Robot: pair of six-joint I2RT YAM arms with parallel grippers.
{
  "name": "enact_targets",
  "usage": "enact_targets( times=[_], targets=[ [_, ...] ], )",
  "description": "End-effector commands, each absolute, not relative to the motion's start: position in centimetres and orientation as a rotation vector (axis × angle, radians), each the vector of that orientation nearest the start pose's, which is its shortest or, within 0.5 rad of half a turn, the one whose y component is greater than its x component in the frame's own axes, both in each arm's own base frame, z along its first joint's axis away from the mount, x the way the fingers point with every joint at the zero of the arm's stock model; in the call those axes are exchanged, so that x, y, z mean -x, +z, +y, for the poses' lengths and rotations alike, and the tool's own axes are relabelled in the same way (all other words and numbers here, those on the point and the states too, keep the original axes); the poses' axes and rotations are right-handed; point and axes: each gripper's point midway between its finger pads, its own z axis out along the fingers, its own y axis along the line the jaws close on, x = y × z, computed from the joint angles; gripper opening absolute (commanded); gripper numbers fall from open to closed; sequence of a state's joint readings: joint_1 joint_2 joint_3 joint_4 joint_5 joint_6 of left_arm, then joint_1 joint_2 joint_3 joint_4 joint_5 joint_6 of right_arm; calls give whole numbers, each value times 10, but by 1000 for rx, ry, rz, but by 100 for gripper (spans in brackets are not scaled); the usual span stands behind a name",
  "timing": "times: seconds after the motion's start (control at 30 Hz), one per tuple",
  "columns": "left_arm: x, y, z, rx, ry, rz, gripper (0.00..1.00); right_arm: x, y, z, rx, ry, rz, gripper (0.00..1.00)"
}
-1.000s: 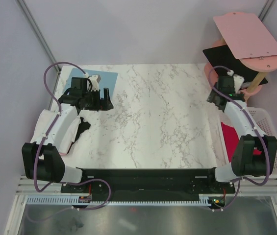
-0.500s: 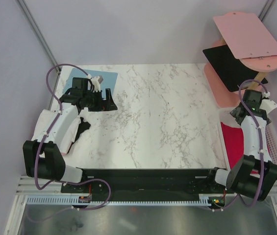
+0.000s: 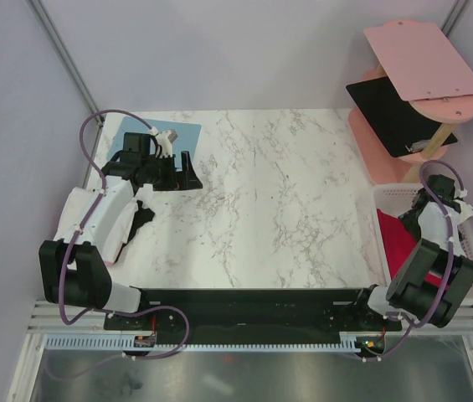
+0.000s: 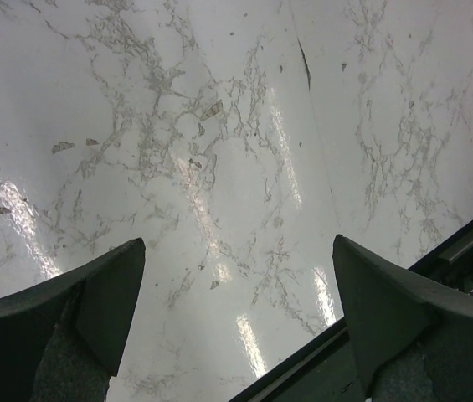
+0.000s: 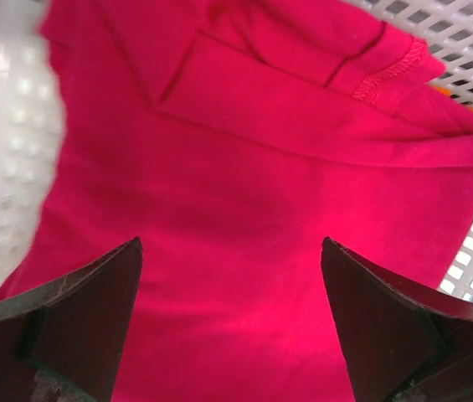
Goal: Fold and stack the t-shirts
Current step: Grab crumpled tshirt from bin with the right arm
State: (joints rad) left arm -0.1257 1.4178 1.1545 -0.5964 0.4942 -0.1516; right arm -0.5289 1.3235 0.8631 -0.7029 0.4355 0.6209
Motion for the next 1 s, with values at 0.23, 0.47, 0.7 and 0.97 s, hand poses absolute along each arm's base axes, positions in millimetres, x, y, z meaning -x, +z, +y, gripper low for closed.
enact_targets(
  times=[0.23, 0.47, 0.7, 0.97],
  targets=[
    [-333, 174, -134, -174, -752, 2407, 100, -214, 30, -197, -1660, -495, 2170, 85],
    [-335, 168, -133, -166, -746, 2426, 100, -221, 56, -197, -1591, -446, 2092, 8],
    [-335, 162, -137, -167, -775, 2446, 100, -219, 124, -187, -1491, -375, 1885, 3],
    [-333, 158, -139, -167, -796, 2459, 100, -242, 217, -181, -1347, -365, 1753, 2]
  ],
)
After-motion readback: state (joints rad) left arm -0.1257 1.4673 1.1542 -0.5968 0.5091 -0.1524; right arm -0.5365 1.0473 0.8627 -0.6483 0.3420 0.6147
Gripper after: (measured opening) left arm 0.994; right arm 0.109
